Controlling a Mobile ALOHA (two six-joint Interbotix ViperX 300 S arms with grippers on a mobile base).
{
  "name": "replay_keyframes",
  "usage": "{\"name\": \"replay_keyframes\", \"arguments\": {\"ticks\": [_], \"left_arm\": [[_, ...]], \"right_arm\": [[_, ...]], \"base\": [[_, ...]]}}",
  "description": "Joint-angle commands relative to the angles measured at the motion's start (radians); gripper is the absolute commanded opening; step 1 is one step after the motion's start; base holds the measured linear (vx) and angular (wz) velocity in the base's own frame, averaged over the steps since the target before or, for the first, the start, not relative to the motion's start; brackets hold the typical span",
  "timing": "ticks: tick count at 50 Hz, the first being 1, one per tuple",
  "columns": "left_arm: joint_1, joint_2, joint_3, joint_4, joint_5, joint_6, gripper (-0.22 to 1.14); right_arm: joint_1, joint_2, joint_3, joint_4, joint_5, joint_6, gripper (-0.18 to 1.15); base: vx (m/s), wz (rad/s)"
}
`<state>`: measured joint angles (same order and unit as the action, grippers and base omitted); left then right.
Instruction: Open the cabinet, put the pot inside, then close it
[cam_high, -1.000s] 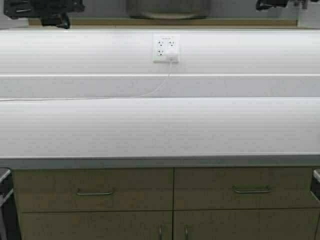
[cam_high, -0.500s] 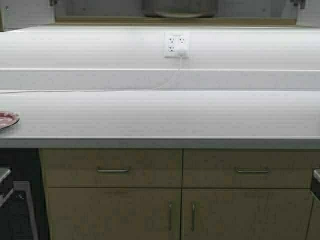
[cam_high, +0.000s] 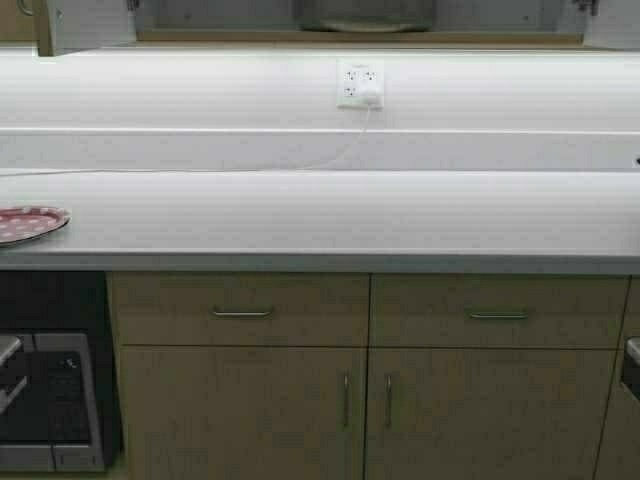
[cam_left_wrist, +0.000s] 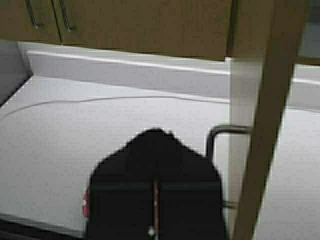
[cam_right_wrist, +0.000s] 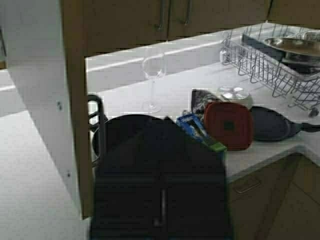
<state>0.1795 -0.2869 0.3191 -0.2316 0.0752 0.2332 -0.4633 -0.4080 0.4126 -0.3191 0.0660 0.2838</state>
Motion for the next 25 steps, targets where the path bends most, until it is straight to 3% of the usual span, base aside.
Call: {"name": "replay_keyframes", "arguments": {"ticks": [1,15,25], "left_arm": [[0.0,0.109,-0.166,0.002,-0.008,-0.009,0.03],[-0.048,0.36,-0.425,0.002,-0.008,-0.035,0.03],[-0.107,0.419,-0.491,0.002,-0.008,-0.037,0.03]], "right_arm": [[-0.003,0.133,-0.169,-0.002,-0.014,-0.002,0.07],[0.005,0.393,-0.407,-0.002,-0.009,-0.003,0.07],[0.055,0.489,-0.551,-0.002,-0.008,-0.003,0.07]], "base": [[-0.11,0.0],[-0.06,0.01],[0.01,-0.01]]}}
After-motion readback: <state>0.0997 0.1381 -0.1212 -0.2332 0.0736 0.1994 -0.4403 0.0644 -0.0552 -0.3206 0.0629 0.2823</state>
